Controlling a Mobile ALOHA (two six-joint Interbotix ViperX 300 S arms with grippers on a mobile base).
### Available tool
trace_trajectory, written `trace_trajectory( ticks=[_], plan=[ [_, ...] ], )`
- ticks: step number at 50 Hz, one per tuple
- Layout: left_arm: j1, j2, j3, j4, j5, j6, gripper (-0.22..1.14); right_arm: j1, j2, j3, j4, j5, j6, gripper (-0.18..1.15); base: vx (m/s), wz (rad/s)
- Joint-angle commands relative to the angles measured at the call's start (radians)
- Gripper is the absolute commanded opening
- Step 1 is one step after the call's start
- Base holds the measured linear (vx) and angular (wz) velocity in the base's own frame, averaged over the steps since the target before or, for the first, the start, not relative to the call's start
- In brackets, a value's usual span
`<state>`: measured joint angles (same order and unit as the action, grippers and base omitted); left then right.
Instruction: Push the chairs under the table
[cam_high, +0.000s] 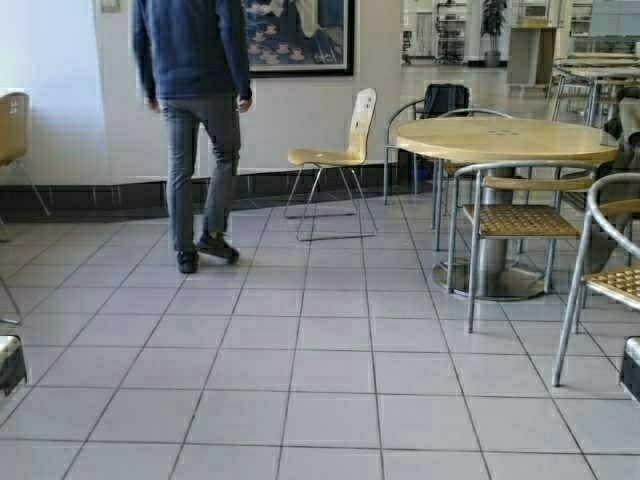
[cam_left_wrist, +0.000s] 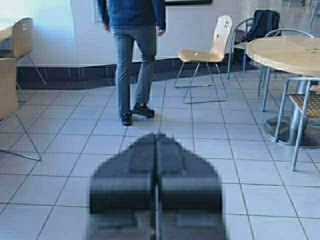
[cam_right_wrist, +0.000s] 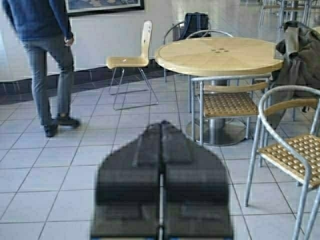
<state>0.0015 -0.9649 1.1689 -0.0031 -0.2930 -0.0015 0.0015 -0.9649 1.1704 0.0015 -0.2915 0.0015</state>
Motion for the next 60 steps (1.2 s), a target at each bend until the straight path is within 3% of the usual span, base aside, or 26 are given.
trace_trajectory(
  ticks=[1, 5, 60],
  plan=[
    [0.006, 0.000, -0.025, 0.002, -0.006, 0.002, -0.01, 0.003, -0.005, -0.006, 0.000, 0.002, 0.018, -0.01, 0.08, 0.07],
    [0.006, 0.005, -0.031, 0.002, -0.005, 0.002, 0.04, 0.003, -0.025, -0.003, 0.000, 0.020, 0.025, 0.06, 0.09, 0.08],
    [0.021, 0.032, 0.011, 0.000, -0.008, -0.017, 0.03, 0.002, -0.043, -0.003, 0.000, 0.044, 0.025, 0.05, 0.25, 0.03]
  ],
)
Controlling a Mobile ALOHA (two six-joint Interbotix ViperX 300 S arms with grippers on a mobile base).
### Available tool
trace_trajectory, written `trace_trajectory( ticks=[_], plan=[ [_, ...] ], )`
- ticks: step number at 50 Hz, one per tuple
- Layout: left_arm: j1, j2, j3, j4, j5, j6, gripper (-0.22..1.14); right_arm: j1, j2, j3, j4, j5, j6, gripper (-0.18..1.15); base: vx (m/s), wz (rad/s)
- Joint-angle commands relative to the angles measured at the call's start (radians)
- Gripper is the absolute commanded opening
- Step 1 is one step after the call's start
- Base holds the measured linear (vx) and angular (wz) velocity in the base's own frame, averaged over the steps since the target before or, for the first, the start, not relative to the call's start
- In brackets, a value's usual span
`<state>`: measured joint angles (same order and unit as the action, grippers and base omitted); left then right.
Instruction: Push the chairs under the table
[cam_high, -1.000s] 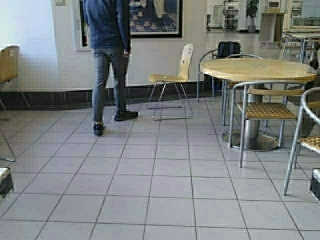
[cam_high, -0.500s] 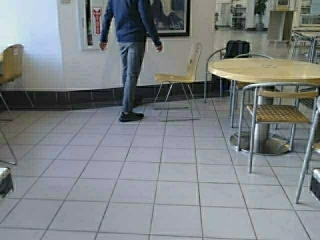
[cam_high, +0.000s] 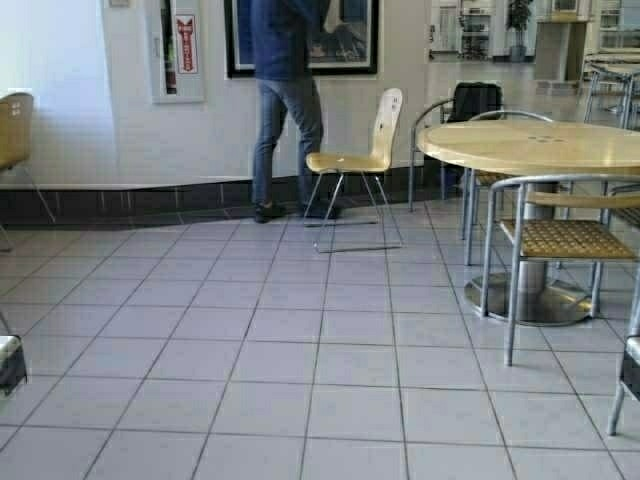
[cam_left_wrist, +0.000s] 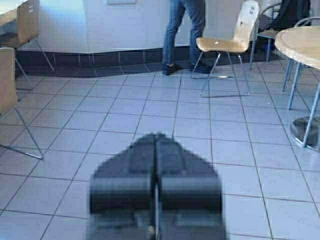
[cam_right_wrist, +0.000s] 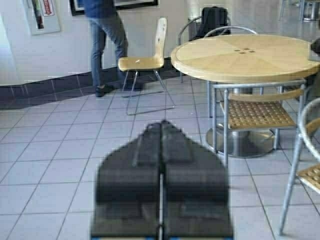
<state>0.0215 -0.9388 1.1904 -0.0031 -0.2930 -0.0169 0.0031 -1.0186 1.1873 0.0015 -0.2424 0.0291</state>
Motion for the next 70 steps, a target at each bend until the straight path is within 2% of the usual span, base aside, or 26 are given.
trace_trajectory(
  ticks=[1, 47, 70],
  plan=[
    [0.002, 0.006, -0.009, -0.002, -0.006, -0.003, 0.03, 0.002, 0.012, -0.020, 0.000, -0.005, -0.002, 0.05, 0.33, 0.16],
    [0.002, 0.014, -0.017, -0.005, -0.011, -0.009, 0.03, 0.002, 0.060, -0.011, 0.002, -0.005, -0.002, 0.05, 0.34, 0.31],
    [0.002, -0.051, 0.011, -0.005, -0.011, -0.035, 0.03, 0.002, 0.063, -0.003, 0.003, 0.009, 0.002, 0.05, 0.31, 0.34]
  ],
)
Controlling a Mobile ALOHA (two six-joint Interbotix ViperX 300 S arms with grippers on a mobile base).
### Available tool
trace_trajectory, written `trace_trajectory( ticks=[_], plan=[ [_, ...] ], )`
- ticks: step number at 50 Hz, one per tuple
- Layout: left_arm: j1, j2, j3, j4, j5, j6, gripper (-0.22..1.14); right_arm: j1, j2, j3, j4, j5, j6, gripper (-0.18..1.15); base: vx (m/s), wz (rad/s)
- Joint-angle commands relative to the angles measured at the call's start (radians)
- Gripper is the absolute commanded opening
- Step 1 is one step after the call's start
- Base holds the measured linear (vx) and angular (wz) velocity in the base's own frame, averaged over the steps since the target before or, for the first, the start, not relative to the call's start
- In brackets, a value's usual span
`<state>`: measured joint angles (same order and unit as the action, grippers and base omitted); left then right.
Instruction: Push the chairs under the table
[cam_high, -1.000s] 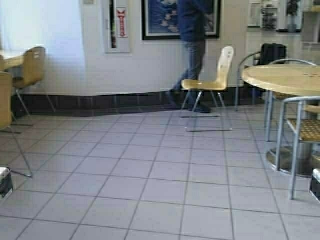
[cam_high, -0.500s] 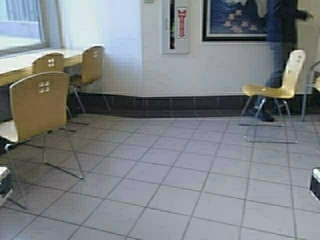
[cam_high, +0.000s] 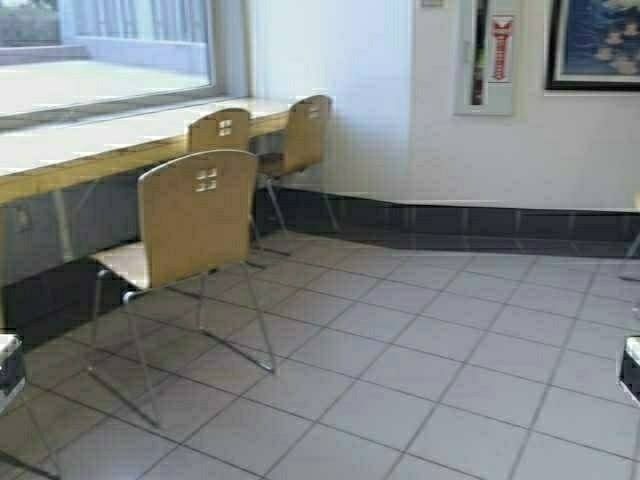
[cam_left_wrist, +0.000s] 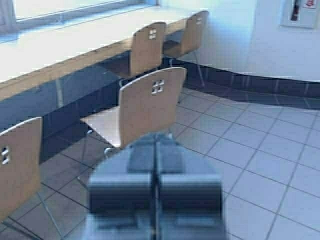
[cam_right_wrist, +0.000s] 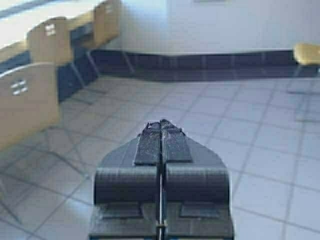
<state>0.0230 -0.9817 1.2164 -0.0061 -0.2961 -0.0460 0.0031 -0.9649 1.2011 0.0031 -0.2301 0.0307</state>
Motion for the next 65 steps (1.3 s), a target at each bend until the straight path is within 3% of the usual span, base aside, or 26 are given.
trace_trajectory(
  ticks=[1, 48, 65],
  plan=[
    [-0.002, -0.006, -0.017, -0.002, -0.008, -0.008, 0.03, 0.002, 0.011, -0.017, 0.002, -0.003, 0.000, 0.05, 0.26, 0.39],
    [-0.002, -0.034, -0.006, 0.000, -0.008, -0.060, 0.03, 0.002, 0.077, -0.025, 0.002, -0.002, 0.008, 0.05, 0.21, 0.49],
    [-0.002, 0.071, -0.025, -0.005, -0.008, -0.112, 0.03, 0.011, 0.081, -0.023, 0.003, 0.021, 0.025, 0.05, 0.14, 0.66]
  ],
)
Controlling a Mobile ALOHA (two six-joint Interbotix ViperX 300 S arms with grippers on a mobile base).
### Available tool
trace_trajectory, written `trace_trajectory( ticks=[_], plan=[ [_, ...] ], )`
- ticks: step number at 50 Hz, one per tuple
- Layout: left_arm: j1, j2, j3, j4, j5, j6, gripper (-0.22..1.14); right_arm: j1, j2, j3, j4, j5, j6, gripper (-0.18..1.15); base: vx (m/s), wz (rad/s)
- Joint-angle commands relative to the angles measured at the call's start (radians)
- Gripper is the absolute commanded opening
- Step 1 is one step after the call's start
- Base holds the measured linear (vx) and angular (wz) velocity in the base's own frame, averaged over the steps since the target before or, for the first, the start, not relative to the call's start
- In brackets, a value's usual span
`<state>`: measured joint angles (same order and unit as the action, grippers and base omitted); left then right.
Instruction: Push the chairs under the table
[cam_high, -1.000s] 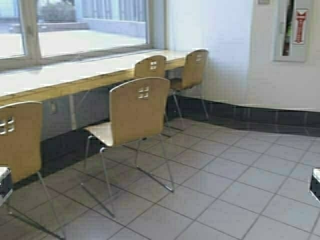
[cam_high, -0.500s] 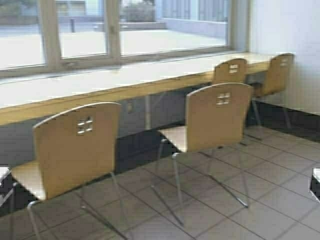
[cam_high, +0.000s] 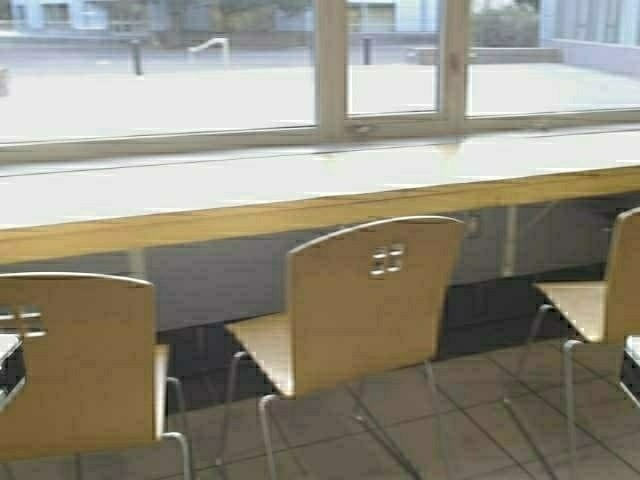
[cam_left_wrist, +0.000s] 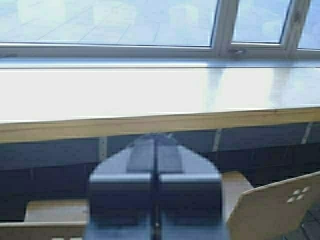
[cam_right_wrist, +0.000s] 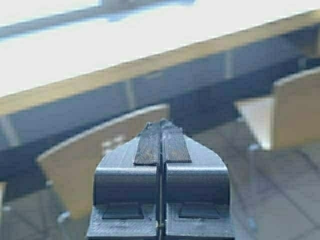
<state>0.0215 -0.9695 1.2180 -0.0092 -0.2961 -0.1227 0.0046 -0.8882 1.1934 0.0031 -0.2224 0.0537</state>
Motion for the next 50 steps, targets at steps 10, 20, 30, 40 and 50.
trace_trajectory(
  ticks=[10, 20, 30, 40, 50],
  plan=[
    [0.002, 0.106, -0.029, -0.002, -0.008, -0.135, 0.03, 0.097, 0.008, -0.026, 0.008, 0.037, 0.002, 0.05, 0.11, 0.44],
    [-0.037, 0.121, -0.018, -0.006, -0.005, -0.250, 0.03, 0.195, 0.026, -0.049, 0.026, 0.075, 0.006, 0.05, 0.10, 0.30],
    [-0.054, 0.206, -0.020, -0.015, -0.003, -0.422, 0.04, 0.328, 0.133, -0.107, 0.153, 0.095, 0.044, 0.05, 0.12, 0.25],
    [-0.080, 0.296, -0.017, -0.018, 0.063, -0.565, 0.13, 0.374, 0.305, -0.141, 0.362, 0.140, 0.058, 0.07, 0.14, 0.19],
    [-0.129, 0.425, -0.063, -0.061, 0.115, -0.632, 0.44, 0.397, 0.439, -0.146, 0.601, 0.146, 0.052, 0.32, 0.14, 0.15]
  ],
)
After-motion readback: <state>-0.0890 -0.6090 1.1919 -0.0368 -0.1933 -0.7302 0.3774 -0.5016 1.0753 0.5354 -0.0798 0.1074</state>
